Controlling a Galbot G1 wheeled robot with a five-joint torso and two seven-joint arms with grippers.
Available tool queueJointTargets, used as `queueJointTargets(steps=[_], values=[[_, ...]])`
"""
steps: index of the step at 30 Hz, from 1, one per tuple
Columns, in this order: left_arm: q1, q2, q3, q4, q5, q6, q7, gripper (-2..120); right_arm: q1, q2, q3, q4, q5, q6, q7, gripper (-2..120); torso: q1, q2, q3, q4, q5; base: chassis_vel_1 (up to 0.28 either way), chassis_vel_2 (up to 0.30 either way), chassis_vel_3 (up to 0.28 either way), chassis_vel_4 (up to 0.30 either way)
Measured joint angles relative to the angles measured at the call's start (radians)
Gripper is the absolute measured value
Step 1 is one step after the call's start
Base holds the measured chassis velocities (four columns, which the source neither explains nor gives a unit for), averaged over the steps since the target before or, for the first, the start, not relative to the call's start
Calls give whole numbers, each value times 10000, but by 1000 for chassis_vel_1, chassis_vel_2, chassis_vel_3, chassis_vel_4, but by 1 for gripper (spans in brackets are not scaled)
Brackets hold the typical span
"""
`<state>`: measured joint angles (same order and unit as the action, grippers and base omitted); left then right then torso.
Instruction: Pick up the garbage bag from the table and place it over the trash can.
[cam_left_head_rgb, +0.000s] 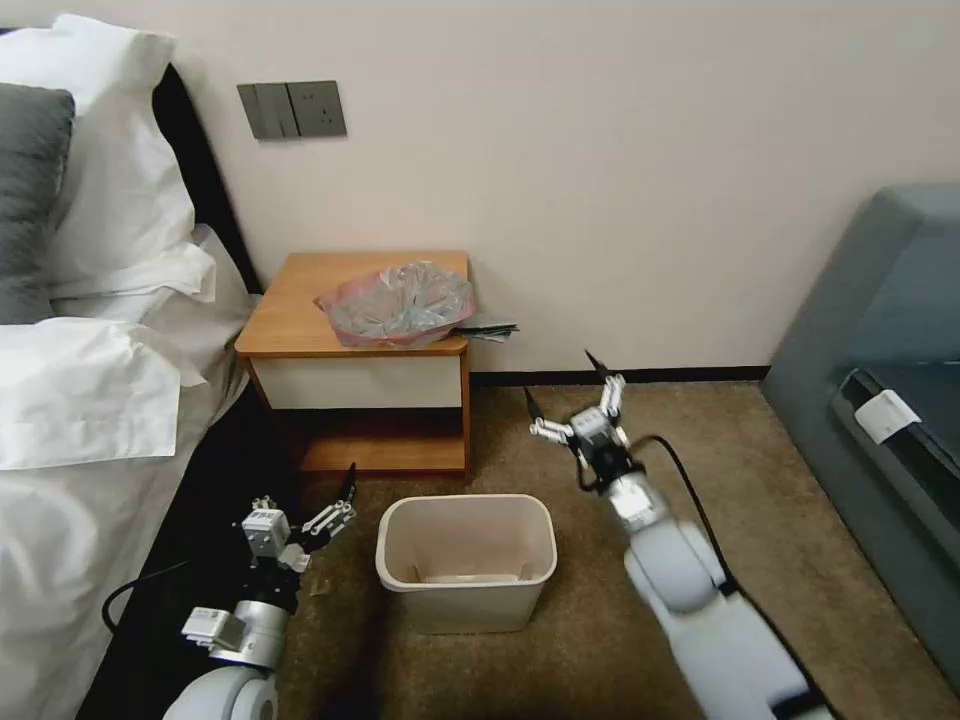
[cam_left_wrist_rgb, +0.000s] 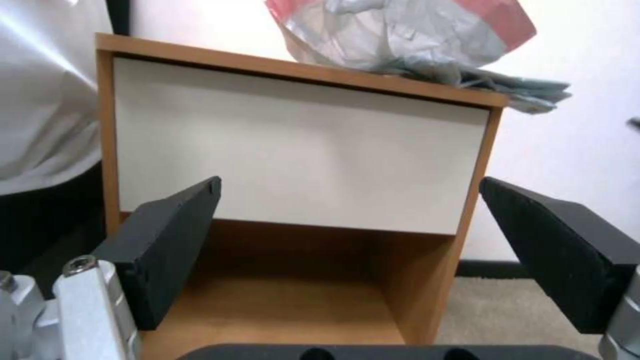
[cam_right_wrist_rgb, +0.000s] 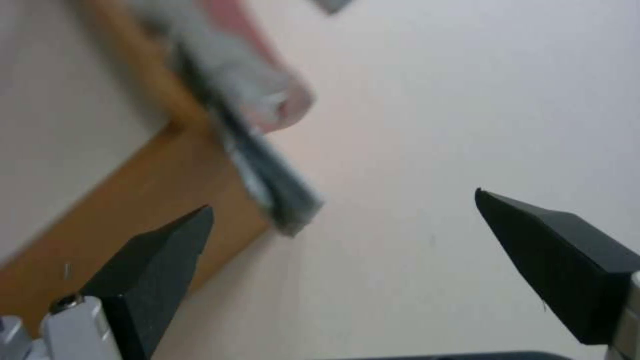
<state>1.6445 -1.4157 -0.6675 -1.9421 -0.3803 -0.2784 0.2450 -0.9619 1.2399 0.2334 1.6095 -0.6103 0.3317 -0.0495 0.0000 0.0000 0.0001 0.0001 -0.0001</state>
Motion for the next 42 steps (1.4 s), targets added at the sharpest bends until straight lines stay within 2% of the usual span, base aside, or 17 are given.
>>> queueJointTargets(steps=[5,7,14,27,29,30,32,35,36,37,39,42], values=[[94,-69,-86,-17,68,-72,-35,97,889,-272,-678,-780,-181,-141,-218,100,0,0,0,-2,2,0,0,0,0],[98,-204,-143,-18,167,-83,-45,97,1552,-163,-956,-1295,-685,-15,-212,100,0,0,-1,-3,1,0,0,0,0],[113,-300,-201,-18,256,-76,-123,97,2780,78,-1518,-2387,-867,163,-176,100,0,0,0,0,1,0,0,0,0],[39,-421,-221,-37,290,-26,-291,97,3583,605,-2009,-3351,-1119,346,-346,97,0,0,-1,0,1,0,0,0,0],[84,-446,-221,-35,295,-32,-310,97,3626,479,-2003,-3363,-1051,460,-513,84,0,0,-1,-2,1,0,0,0,0],[84,-446,-221,-35,295,-32,-310,97,3626,479,-2003,-3363,-1051,460,-513,84,0,0,-1,-2,1,0,0,0,0],[99,-467,-220,-40,299,-38,-347,97,3628,368,-1993,-3363,-960,485,-548,72,0,0,-1,-2,1,0,0,0,0],[99,-467,-220,-40,299,-38,-347,97,3628,368,-1993,-3363,-960,485,-548,72,0,0,-1,-2,1,0,0,0,0],[116,-482,-219,-105,330,-40,-382,97,3623,316,-1992,-3328,-905,487,-569,57,0,0,-1,-2,3,0,0,0,0],[116,-482,-219,-105,330,-40,-382,97,3623,316,-1992,-3328,-905,487,-569,57,0,0,-1,-2,3,0,0,0,0],[122,-511,-220,-116,394,-41,-531,96,3635,331,-1990,-3317,-906,487,-634,45,0,0,-1,-2,3,0,0,0,0],[122,-519,-219,-116,405,-42,-565,96,3641,333,-1992,-3320,-905,488,-640,43,0,0,-1,-2,3,0,0,0,0]])
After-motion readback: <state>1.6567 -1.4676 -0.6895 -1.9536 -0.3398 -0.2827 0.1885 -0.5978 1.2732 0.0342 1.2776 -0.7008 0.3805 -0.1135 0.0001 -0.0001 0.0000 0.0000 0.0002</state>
